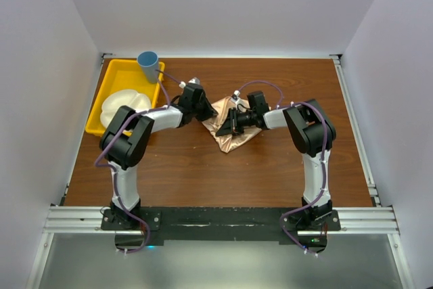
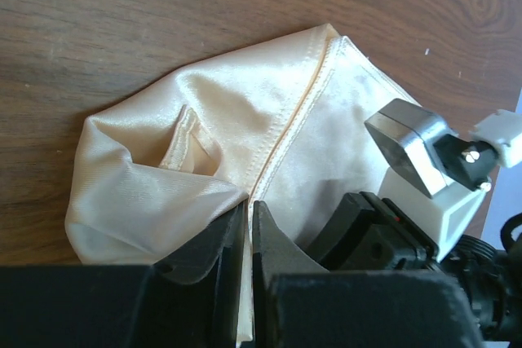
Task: Fold the napkin, place the utensils inside, and roll it up
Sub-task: Roll the napkin with the utensil
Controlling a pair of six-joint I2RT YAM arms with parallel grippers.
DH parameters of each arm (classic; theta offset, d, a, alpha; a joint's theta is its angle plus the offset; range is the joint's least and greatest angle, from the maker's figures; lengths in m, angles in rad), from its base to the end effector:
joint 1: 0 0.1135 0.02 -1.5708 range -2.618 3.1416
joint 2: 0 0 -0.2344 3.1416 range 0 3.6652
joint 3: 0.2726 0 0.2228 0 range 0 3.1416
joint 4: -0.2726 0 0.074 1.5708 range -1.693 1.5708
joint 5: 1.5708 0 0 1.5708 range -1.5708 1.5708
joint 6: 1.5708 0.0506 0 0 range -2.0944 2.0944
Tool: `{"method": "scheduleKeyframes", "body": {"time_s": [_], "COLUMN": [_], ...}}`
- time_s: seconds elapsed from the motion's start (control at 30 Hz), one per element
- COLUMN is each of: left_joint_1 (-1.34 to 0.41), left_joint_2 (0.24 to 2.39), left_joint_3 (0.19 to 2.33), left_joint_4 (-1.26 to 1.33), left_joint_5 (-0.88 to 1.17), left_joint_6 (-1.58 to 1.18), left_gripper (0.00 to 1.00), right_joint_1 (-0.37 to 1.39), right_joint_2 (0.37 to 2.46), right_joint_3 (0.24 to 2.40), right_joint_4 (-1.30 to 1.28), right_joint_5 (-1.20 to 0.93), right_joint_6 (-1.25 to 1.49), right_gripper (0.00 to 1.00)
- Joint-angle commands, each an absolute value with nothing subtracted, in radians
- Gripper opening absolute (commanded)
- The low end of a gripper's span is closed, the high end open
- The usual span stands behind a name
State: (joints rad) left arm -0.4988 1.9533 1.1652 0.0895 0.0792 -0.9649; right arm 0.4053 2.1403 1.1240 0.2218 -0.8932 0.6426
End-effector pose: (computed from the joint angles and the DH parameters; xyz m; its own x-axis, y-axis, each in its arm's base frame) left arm 0.3464 -0.1933 0.1411 -0.7574 -0.5205 -0.3943 -0.1624 0.7349 -0.6584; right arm 0.3378 0.1878 0.0846 -0.9737 -0.0089 -0.2278 -0.2065 0.4575 0.8649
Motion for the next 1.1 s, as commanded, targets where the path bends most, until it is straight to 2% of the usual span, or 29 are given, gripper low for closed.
{"method": "scheduleKeyframes", "body": {"time_s": [0.0,0.2,0.47,0.57,0.77,0.87,1.07], "left_joint_1": [-0.502,-0.503,-0.503,-0.503,-0.503,-0.503,-0.503], "left_joint_2": [1.979,2.012,2.039,2.034,2.028,2.031,2.048], "left_joint_3": [1.140,1.045,0.924,0.905,0.911,0.922,0.957], "left_joint_4": [0.192,0.280,0.322,0.319,0.278,0.261,0.209], "left_joint_5": [0.074,0.066,0.035,0.014,0.003,0.003,0.008], "left_joint_6": [-0.974,-0.982,-0.945,-0.918,-0.905,-0.907,-0.913], "left_gripper": [0.11,0.00,0.00,0.00,0.00,0.00,0.00], "right_joint_1": [0.396,0.397,0.396,0.396,0.397,0.396,0.399], "right_joint_2": [2.184,2.148,2.100,2.077,2.033,2.013,1.951], "right_joint_3": [1.104,1.117,1.161,1.190,1.282,1.331,1.299], "right_joint_4": [0.118,0.077,-0.024,-0.090,-0.257,-0.345,-0.405], "right_joint_5": [-0.749,-0.729,-0.692,-0.675,-0.621,-0.586,-0.535], "right_joint_6": [0.578,0.566,0.532,0.499,0.399,0.336,0.261], "right_gripper": [0.00,0.05,0.12,0.18,0.40,0.47,0.52]}}
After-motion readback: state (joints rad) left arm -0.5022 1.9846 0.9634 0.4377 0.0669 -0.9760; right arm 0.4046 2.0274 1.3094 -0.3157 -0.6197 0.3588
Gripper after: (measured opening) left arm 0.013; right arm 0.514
